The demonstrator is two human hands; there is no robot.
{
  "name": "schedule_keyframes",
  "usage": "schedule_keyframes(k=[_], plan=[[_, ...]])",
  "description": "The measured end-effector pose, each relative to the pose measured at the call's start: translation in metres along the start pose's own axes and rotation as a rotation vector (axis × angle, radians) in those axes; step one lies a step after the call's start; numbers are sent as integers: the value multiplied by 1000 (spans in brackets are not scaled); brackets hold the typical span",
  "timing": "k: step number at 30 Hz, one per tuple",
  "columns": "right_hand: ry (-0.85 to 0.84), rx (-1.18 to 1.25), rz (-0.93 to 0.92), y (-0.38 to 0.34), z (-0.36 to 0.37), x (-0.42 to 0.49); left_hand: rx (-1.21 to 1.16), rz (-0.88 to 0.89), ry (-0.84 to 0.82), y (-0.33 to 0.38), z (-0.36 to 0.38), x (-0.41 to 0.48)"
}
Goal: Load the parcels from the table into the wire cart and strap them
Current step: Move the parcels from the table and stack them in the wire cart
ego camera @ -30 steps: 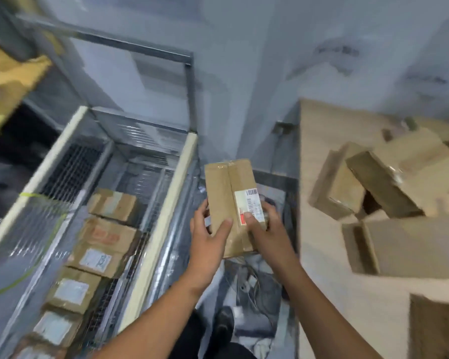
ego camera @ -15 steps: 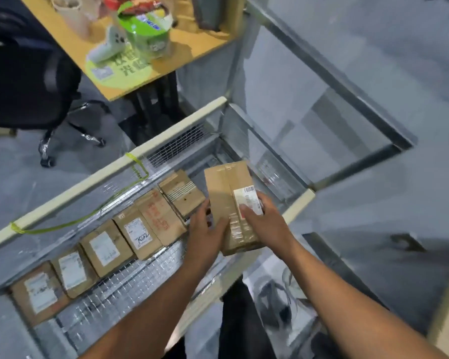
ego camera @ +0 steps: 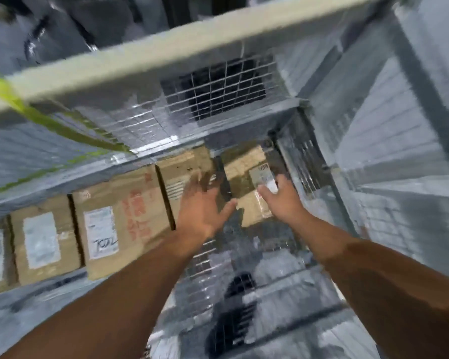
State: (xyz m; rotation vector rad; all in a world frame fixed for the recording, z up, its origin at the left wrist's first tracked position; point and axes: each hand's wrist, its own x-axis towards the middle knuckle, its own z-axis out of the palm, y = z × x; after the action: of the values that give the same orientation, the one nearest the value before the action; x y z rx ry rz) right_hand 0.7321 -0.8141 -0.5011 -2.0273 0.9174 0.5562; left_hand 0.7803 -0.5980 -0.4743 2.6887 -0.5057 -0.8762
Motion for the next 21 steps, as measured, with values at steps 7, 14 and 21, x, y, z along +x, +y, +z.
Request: schedule_keyframes(k=[7, 14, 21], plan=[[-89, -336, -21, 12, 103, 102, 191, -8, 187, -40, 75, 76], [-94, -545, -134, 9, 112, 113, 248, -38, 130, -56, 78, 78], [-89, -280, 18, -21, 61, 59, 122, -2, 55, -48, 30, 46]])
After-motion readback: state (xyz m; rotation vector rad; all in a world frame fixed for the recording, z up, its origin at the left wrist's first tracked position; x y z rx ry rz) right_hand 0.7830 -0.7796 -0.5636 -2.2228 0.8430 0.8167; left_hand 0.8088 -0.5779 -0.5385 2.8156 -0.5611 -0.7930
